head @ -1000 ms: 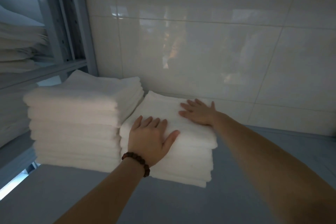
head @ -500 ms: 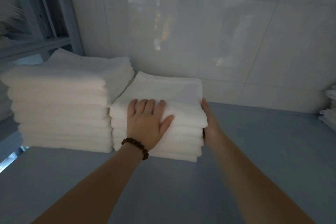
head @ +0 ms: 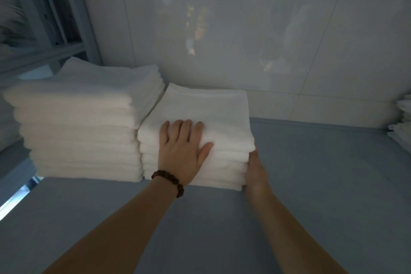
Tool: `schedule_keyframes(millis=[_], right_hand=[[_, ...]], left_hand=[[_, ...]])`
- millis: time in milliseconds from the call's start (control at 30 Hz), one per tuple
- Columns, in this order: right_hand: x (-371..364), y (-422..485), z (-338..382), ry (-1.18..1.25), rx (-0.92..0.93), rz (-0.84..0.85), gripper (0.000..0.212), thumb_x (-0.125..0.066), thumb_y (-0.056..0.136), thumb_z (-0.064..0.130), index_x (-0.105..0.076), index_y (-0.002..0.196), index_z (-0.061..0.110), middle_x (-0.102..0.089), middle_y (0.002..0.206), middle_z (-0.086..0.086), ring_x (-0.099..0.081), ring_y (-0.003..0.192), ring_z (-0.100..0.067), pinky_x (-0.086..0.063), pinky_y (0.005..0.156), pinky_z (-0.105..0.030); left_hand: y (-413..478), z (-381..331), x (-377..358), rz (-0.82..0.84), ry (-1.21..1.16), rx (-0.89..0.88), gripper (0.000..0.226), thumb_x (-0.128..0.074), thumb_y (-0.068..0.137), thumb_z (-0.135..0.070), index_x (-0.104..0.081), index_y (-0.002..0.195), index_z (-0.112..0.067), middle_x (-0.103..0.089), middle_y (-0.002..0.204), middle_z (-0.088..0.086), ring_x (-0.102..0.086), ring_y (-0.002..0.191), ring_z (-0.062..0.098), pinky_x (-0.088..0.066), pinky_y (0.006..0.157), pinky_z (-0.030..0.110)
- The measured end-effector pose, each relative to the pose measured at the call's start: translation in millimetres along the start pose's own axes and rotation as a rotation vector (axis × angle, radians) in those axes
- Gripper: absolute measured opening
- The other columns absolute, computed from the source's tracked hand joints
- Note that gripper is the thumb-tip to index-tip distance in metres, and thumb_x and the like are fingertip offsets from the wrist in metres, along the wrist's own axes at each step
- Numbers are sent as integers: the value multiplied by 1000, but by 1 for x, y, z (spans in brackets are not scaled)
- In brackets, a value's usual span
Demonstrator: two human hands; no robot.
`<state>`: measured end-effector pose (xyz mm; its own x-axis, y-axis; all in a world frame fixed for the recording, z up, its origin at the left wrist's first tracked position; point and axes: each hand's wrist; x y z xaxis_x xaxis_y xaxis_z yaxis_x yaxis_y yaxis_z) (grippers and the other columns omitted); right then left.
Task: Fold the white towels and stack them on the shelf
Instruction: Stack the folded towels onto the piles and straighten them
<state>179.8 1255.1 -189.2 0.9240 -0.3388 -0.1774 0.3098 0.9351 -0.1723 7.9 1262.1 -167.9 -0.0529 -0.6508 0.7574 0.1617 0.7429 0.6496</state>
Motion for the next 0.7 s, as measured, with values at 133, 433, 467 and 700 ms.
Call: schedule_keyframes(millis=[133,433,467,700], right_hand=[[-4,-14,18,-879,1270,-223,52,-29,101,33,-21,147,11,-22,155,-12,-16,145,-23,-2,119,-46],[-11,28,-13,-1572,1927,-42,64,-39,97,43,-25,146,5,-21,156,-11,-19,145,-24,-7,115,-58],[-10,29,-16,-1575,1946,-21,66,-38,96,45,-25,146,4,-19,156,-12,-17,145,-24,-6,115,-58],[-7,31,-33,-1684,1971,84,66,-34,97,43,-20,147,3,-14,157,-13,-13,146,-25,-2,115,-59]], left_hand=[[-15,12,-11,-112,33,-20,59,-31,95,-52,-37,140,-14,-46,138,15,-35,132,35,-13,113,57],[-22,41,-40,-320,111,-61,63,-36,95,-51,-32,144,-11,-50,134,18,-37,130,33,-14,114,53],[-21,41,-41,-339,102,-58,62,-37,94,-50,-33,143,-11,-51,132,18,-38,128,33,-15,114,53],[-23,43,-41,-322,87,-64,59,-39,93,-48,-38,140,-12,-56,119,15,-45,118,31,-20,113,52]])
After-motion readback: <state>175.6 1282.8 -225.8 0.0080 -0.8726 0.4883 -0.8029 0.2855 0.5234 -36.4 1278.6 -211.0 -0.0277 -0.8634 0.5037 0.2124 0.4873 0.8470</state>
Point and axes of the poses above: each hand's wrist, its own y-axis towards the middle knuckle, its own x-axis out of the back of the hand, z = x × y
